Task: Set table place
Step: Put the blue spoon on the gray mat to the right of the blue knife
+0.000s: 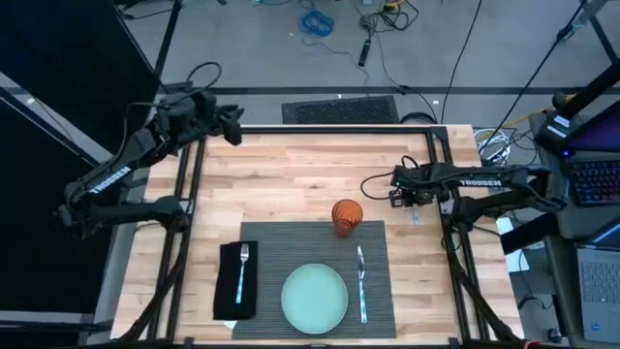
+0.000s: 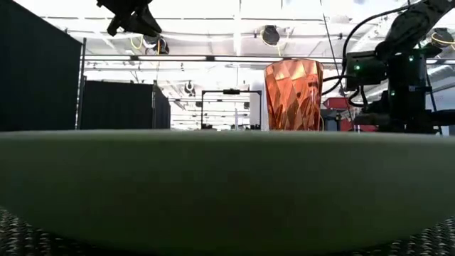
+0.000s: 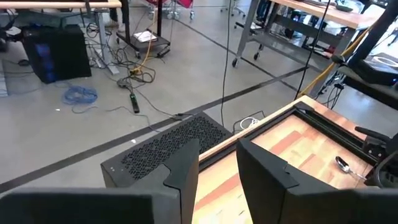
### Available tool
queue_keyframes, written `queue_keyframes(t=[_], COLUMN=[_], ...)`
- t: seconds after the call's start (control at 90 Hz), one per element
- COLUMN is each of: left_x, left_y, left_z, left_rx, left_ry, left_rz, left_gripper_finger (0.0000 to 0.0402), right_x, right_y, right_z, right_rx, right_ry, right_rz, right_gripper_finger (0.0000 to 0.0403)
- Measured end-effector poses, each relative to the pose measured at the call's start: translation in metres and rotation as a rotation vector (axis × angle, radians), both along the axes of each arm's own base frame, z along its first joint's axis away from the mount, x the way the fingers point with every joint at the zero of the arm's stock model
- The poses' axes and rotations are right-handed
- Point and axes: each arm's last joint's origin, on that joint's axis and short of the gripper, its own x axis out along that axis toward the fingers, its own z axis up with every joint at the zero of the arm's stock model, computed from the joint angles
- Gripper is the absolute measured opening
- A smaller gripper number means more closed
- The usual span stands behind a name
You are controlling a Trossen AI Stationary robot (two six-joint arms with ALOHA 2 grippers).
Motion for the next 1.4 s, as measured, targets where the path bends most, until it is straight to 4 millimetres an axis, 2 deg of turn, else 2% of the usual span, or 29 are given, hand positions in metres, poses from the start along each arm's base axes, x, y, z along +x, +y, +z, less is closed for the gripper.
queue_keyframes(t=[0.267,0.322,0.411,0.478,0.622,0.789,0.933,1.056,1.2,1.4], left_x=[0.001,0.001,0.001,0.001,0.001,0.001,0.001,0.001,0.001,0.001], left_y=[-0.001,-0.001,-0.001,-0.001,-0.001,-0.001,-0.001,-0.001,-0.001,-0.001], left_z=[0.0,0.0,0.0,0.0,0.0,0.0,0.0,0.0,0.0,0.0], left_rx=[-0.007,-0.007,-0.006,-0.006,-0.005,-0.01,-0.007,-0.002,0.009,0.01], left_ry=[-0.006,-0.006,-0.006,-0.006,-0.007,-0.008,-0.005,0.001,0.013,0.011], left_rz=[-0.028,-0.028,-0.028,-0.028,-0.029,-0.042,-0.044,-0.046,-0.051,-0.051], left_gripper_finger=[0.0093,0.0093,0.0093,0.0093,0.0093,0.0093,0.0093,0.0093,0.0093,0.0093], right_x=[-0.006,-0.006,-0.004,-0.001,0.009,0.023,0.037,0.043,0.041,0.05], right_y=[0.003,0.003,0.002,0.002,-0.002,0.008,0.037,0.074,0.124,0.197], right_z=[-0.011,-0.01,-0.008,-0.004,0.022,0.068,0.103,0.116,0.109,0.082], right_rx=[0.02,0.022,0.026,0.035,0.032,0.038,0.006,-0.006,0.025,0.139], right_ry=[0.002,0.001,-0.008,-0.014,-0.019,-0.003,-0.055,-0.129,-0.148,-0.199], right_rz=[-0.028,-0.026,-0.014,-0.001,0.013,0.058,0.074,0.051,-0.009,-0.083], right_gripper_finger=[0.0088,0.0072,0.0021,0.0011,0.0004,0.0002,0.0002,0.0001,0.0001,0.0])
